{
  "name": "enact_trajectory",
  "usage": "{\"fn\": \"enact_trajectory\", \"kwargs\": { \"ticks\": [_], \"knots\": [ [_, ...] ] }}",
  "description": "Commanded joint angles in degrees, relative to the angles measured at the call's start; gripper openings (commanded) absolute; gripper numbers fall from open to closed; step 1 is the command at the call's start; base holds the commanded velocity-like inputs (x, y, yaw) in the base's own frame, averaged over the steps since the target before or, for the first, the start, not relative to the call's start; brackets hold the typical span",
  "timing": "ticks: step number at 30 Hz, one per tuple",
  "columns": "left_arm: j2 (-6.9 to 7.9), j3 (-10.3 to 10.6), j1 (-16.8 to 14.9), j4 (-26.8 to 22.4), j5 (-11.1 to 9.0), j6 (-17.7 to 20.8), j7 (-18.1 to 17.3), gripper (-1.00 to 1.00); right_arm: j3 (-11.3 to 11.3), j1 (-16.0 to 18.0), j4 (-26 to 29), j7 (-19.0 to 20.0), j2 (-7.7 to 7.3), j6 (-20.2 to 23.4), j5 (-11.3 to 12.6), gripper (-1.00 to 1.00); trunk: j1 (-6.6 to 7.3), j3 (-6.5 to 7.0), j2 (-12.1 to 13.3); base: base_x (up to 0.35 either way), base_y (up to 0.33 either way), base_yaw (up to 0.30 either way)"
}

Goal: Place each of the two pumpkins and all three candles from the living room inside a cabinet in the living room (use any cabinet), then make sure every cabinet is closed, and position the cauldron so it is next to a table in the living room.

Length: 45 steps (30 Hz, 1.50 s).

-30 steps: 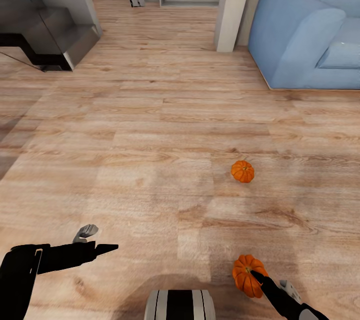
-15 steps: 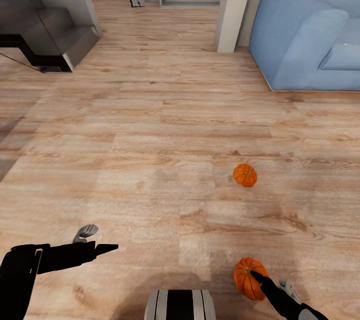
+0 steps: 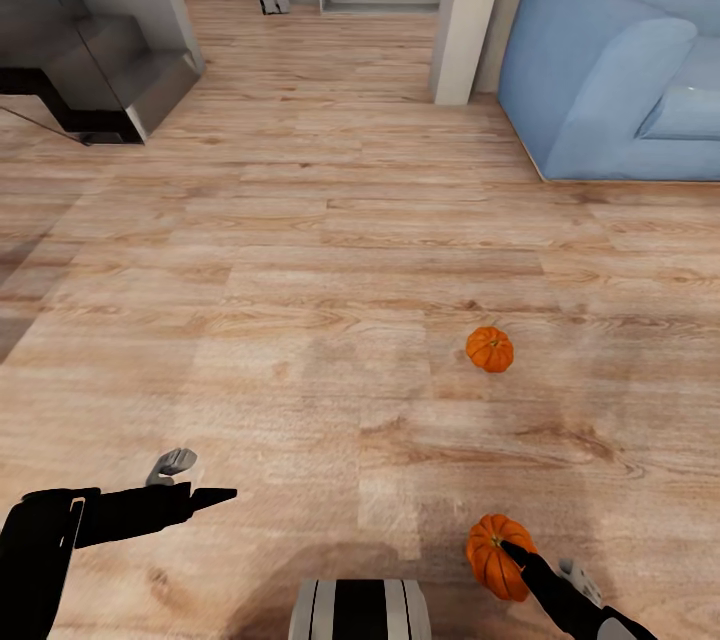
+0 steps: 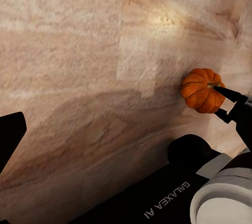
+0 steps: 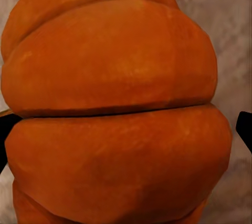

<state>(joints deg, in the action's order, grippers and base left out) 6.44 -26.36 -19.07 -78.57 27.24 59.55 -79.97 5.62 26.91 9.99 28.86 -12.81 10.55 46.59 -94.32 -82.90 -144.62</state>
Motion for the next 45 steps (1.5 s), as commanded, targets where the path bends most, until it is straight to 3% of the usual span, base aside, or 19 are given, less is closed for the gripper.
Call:
{"fn": "enact_trajectory", "kwargs": {
  "ticks": [1, 28, 31, 38, 45],
  "knots": [
    [-0.01, 0.0, 0.0, 0.0, 0.0, 0.0, 0.0, 1.00, -0.1, 0.0, -0.1, -0.2, 0.01, -0.1, -0.3, -1.00, 0.00, 0.00, 0.0, -0.007, 0.000, 0.000],
    [0.06, 0.0, 0.0, 0.0, -0.1, 0.0, 0.0, 1.00, -0.1, 0.0, -0.1, -0.2, 0.16, -0.1, -0.3, -1.00, 0.07, 0.66, 0.0, 0.000, 0.000, 0.000],
    [0.06, 0.0, 0.0, 0.0, -0.1, 0.0, 0.0, 1.00, -0.1, 0.0, -0.1, -0.2, 0.16, -0.1, -0.3, -1.00, 0.15, 1.33, 0.1, 0.000, 0.000, 0.000],
    [0.06, 0.0, 0.0, 0.0, -0.1, 0.0, 0.0, 1.00, -0.1, 0.0, -0.1, -0.2, 0.16, -0.1, -0.3, -1.00, 0.15, 1.33, 0.1, 0.000, 0.000, 0.000],
    [0.06, 0.0, 0.0, 0.0, -0.1, 0.0, 0.0, 1.00, -0.2, 0.0, -0.1, -0.2, 0.16, -0.1, -0.3, -1.00, 0.33, 2.88, 0.2, 0.000, 0.000, 0.000]
  ]
}}
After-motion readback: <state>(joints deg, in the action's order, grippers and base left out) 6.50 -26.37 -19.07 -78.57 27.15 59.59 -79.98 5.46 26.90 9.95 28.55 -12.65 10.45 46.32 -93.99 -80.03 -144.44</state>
